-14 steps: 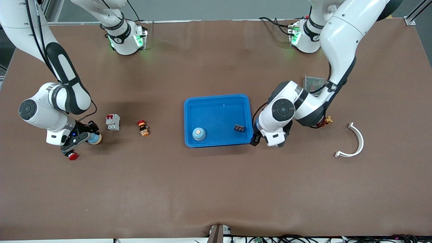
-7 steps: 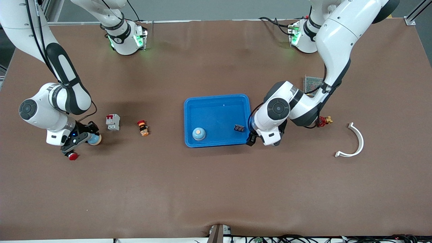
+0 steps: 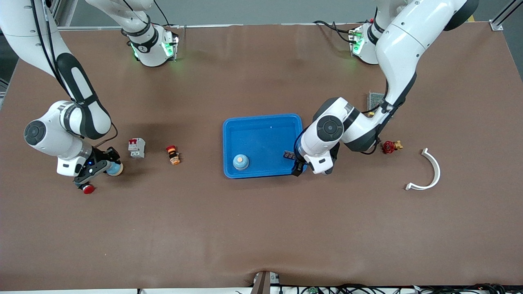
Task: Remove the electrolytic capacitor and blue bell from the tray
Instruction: 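Release the bell with the right gripper while the left gripper grasps another capacitor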
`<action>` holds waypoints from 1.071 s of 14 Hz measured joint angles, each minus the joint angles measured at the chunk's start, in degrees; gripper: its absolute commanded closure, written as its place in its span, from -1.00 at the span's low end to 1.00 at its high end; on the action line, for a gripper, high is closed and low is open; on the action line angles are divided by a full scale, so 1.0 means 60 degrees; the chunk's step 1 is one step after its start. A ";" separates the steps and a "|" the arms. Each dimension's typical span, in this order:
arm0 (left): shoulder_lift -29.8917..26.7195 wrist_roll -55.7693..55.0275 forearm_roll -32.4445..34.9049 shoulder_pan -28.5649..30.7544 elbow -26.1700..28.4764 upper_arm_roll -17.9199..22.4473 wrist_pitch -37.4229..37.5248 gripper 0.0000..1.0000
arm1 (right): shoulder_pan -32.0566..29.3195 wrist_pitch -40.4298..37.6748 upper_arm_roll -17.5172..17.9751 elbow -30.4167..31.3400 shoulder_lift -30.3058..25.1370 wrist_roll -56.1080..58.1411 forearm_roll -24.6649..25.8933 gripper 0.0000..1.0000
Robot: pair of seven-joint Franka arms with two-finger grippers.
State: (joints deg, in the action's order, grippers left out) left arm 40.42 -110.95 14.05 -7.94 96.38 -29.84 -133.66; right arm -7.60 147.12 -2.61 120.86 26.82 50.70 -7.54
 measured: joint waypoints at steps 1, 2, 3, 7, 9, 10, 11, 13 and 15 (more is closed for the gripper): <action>0.0041 -0.0101 0.0000 -0.0140 -0.0002 0.0112 -0.0075 -1.00 | -0.0001 0.0027 0.0000 0.0000 0.0050 0.0003 -0.0001 1.00; 0.0083 -0.0190 0.0000 -0.0287 -0.0002 0.0236 -0.0128 -1.00 | -0.0001 0.0047 0.0006 -0.0002 0.0068 0.0008 -0.0003 1.00; 0.0130 -0.0320 0.0000 -0.0412 -0.0003 0.0323 -0.0151 -1.00 | -0.0001 0.0048 0.0006 -0.0011 0.0066 0.0010 -0.0003 0.53; 0.0257 -0.0766 0.0000 -0.0622 -0.0003 0.0386 -0.0188 -1.00 | -0.0002 0.0000 0.0007 -0.0043 0.0073 -0.0012 -0.0024 -1.00; 0.0278 -0.0960 0.0000 -0.0721 -0.0001 0.0387 -0.0188 -0.91 | -0.0002 -0.0744 0.0027 -0.0279 0.0073 -0.0262 -0.0045 -1.00; 0.0291 -0.1022 0.0000 -0.0765 0.0005 0.0387 -0.0187 -0.82 | -0.0001 -0.1412 0.0042 -0.0556 0.0066 -0.0520 -0.0051 -1.00; 0.0316 -0.1037 0.0001 -0.0801 0.0013 0.0390 -0.0187 -0.74 | -0.0001 -0.1982 0.0056 -0.0862 0.0039 -0.0907 -0.0062 -1.00; 0.0387 -0.1038 0.0001 -0.0875 0.0030 0.0391 -0.0186 -0.57 | 0.0005 -0.2790 0.0121 -0.1189 -0.0170 -0.2253 -0.0199 -1.00; 0.0472 -0.1039 0.0001 -0.0933 0.0054 0.0397 -0.0186 -0.41 | 0.0185 -0.3456 0.0263 -0.1192 -0.0687 -0.4013 -0.0540 -1.00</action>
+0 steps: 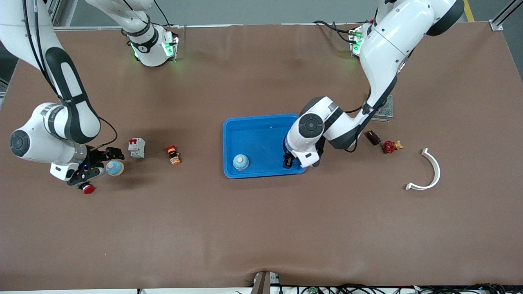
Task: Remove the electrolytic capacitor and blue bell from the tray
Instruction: 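Release the bell with the right gripper while the left gripper grasps another capacitor, then carry the capacitor with the left gripper while the right gripper grasps another bell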
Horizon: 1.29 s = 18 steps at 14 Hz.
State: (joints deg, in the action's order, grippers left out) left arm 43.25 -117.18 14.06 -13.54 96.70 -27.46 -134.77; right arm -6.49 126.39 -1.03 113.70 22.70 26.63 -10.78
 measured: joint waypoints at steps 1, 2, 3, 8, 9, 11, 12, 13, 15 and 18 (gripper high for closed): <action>0.0044 0.0000 0.0001 -0.0013 0.0007 0.0001 0.0000 -0.30 | 0.0231 -0.0167 0.0046 0.0075 -0.0345 -0.0913 -0.0065 -1.00; 0.0089 0.0000 0.0003 -0.0019 0.0013 0.0002 0.0000 -0.12 | 0.0508 -0.0252 0.0079 0.0216 -0.0722 -0.1762 -0.0080 -1.00; 0.0125 0.0000 0.0003 -0.0019 0.0016 0.0005 0.0000 0.09 | 0.0793 -0.0281 0.0103 0.0421 -0.1080 -0.2476 -0.0103 -1.00; 0.0147 0.0002 0.0009 -0.0023 0.0011 0.0011 0.0003 1.00 | 0.2525 -0.0217 0.0154 0.1209 -0.2108 -0.5578 -0.0306 -1.00; 0.0146 0.0003 0.0012 -0.0024 -0.0020 0.0011 0.0003 1.00 | 0.2952 -0.0182 0.0164 0.1248 -0.2187 -0.6197 -0.0309 -1.00; 0.0098 0.0006 0.0020 -0.0023 -0.0129 0.0011 0.0000 1.00 | 0.3851 0.0023 0.0177 0.1269 -0.2257 -0.7554 -0.0318 -1.00; 0.0028 0.0006 0.0021 -0.0021 -0.0179 0.0011 -0.0003 1.00 | 0.4309 0.0246 0.0179 0.1274 -0.2258 -0.8286 -0.0321 -1.00; -0.0085 0.0006 0.0022 -0.0014 -0.0243 0.0011 -0.0003 1.00 | 0.4835 0.0513 0.0180 0.1288 -0.2257 -0.9089 -0.0322 -1.00; -0.0476 0.0007 0.0023 0.0046 -0.0336 0.0014 0.0053 1.00 | 0.5815 0.1140 0.0187 0.1333 -0.2250 -1.0550 -0.0322 -1.00; -0.1244 0.0391 0.0030 0.0263 -0.0416 0.0028 0.0702 1.00 | 0.6784 0.2022 0.0177 0.1492 -0.2033 -1.1998 -0.0322 -1.00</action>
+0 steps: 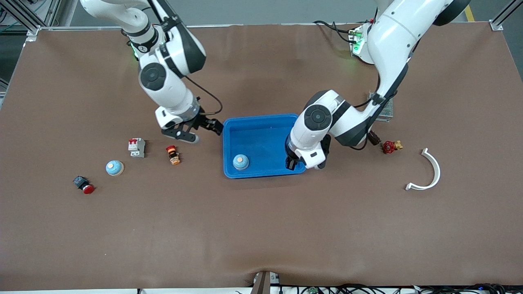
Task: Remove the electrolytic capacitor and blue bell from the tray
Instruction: 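Carry the capacitor with the left gripper while the right gripper grasps another bell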
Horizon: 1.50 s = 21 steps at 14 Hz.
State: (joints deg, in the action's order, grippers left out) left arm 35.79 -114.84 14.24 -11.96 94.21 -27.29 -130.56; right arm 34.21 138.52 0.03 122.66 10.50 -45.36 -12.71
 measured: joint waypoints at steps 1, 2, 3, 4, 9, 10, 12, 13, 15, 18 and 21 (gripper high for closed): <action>-0.0254 0.0290 0.0000 0.0115 -0.0008 0.0007 0.0342 1.00 | 0.0241 0.0282 -0.0006 0.0015 0.0187 -0.0394 0.0000 -1.00; -0.0486 0.0629 0.0001 0.0260 -0.0010 0.0013 0.0704 1.00 | 0.0474 0.0601 -0.0011 0.0015 0.0417 -0.0801 0.0001 -1.00; -0.0697 0.1051 0.0002 0.0461 -0.0011 0.0022 0.1070 1.00 | 0.0715 0.0917 -0.0019 -0.0006 0.0680 -0.1255 0.0006 -1.00; -0.0867 0.1552 0.0003 0.0693 -0.0011 0.0033 0.1413 1.00 | 0.0964 0.1144 -0.0027 -0.0092 0.0982 -0.1780 0.0098 -1.00; -0.1092 0.4400 0.0004 0.1992 0.0027 0.0092 0.2692 1.00 | 0.1395 0.1304 -0.0065 -0.1477 0.2665 -0.4823 0.2246 -1.00; -0.1092 0.4982 0.0005 0.2280 0.0043 0.0095 0.2763 1.00 | 0.1394 0.1304 -0.0086 -0.1691 0.2917 -0.4936 0.2347 -1.00; -0.1091 0.6217 0.0005 0.2814 0.0073 0.0095 0.2917 1.00 | 0.1391 0.1286 -0.0139 -0.2032 0.3274 -0.4945 0.2369 -1.00; -0.1091 0.6664 0.0005 0.2988 0.0090 0.0097 0.2968 1.00 | 0.1392 0.1148 -0.0146 -0.2149 0.3387 -0.4944 0.2376 -1.00; -0.1074 0.7325 0.0004 0.3256 0.0158 0.0107 0.3029 1.00 | 0.1487 0.0277 -0.0116 -0.2295 0.3449 -0.4940 0.2397 -1.00; -0.0956 0.8216 0.0005 0.3634 0.0291 0.0118 0.3033 1.00 | 0.1661 -0.0284 -0.0126 -0.2873 0.3554 -0.4969 0.2395 -1.00; -0.0816 0.8849 0.0310 0.3918 0.0403 0.0128 0.3034 1.00 | 0.1474 -0.0405 -0.0204 -0.3832 0.4031 -0.4972 0.2168 -1.00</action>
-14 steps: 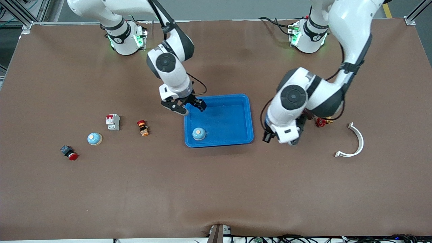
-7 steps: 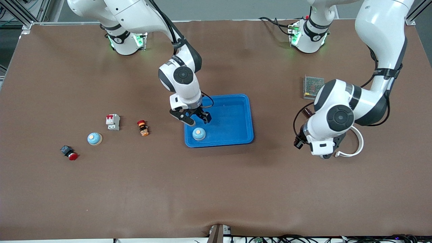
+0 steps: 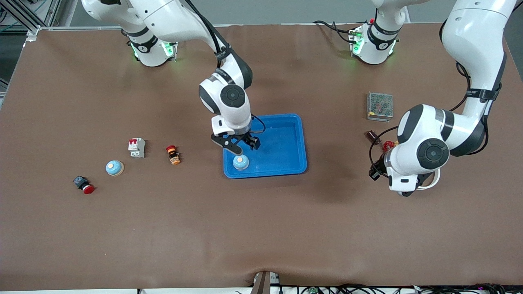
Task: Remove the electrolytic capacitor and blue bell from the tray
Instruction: 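Carry the capacitor with the left gripper while the right gripper grasps another bell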
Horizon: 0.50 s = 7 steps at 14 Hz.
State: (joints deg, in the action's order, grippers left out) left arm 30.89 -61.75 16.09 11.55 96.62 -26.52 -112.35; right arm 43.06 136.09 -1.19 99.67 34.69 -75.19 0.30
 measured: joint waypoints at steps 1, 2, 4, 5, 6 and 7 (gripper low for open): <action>0.0025 0.0187 0.0276 0.0111 0.0072 0.0000 0.0001 1.00 | -0.0032 -0.0009 -0.0006 -0.0185 0.0096 0.0000 -0.0046 -1.00; 0.0053 0.0459 0.0507 0.0244 0.0145 0.0005 0.0002 1.00 | -0.0056 -0.0017 -0.0011 -0.0300 0.0146 0.0000 -0.0057 -1.00; 0.0170 0.1140 0.0674 0.0554 0.0232 0.0009 0.0001 1.00 | -0.0150 -0.0023 -0.0031 -0.0411 0.0185 0.0000 -0.0058 -1.00; 0.0245 0.1390 0.0724 0.0668 0.0249 0.0010 0.0001 1.00 | -0.0247 -0.0023 -0.0035 -0.0436 0.0218 0.0008 -0.0058 -1.00; 0.0326 0.1521 0.0873 0.0743 0.0270 0.0010 -0.0001 1.00 | -0.0362 -0.0023 -0.0037 -0.0463 0.0274 0.0039 -0.0058 -1.00; 0.0407 0.1552 0.1145 0.0794 0.0319 0.0009 -0.0020 1.00 | -0.0455 -0.0023 -0.0036 -0.0489 0.0341 0.0074 -0.0058 -1.00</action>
State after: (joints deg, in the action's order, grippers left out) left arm 33.33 -52.43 22.96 16.31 98.54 -26.47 -112.47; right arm 40.33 135.95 -1.41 96.73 36.74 -74.75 -0.05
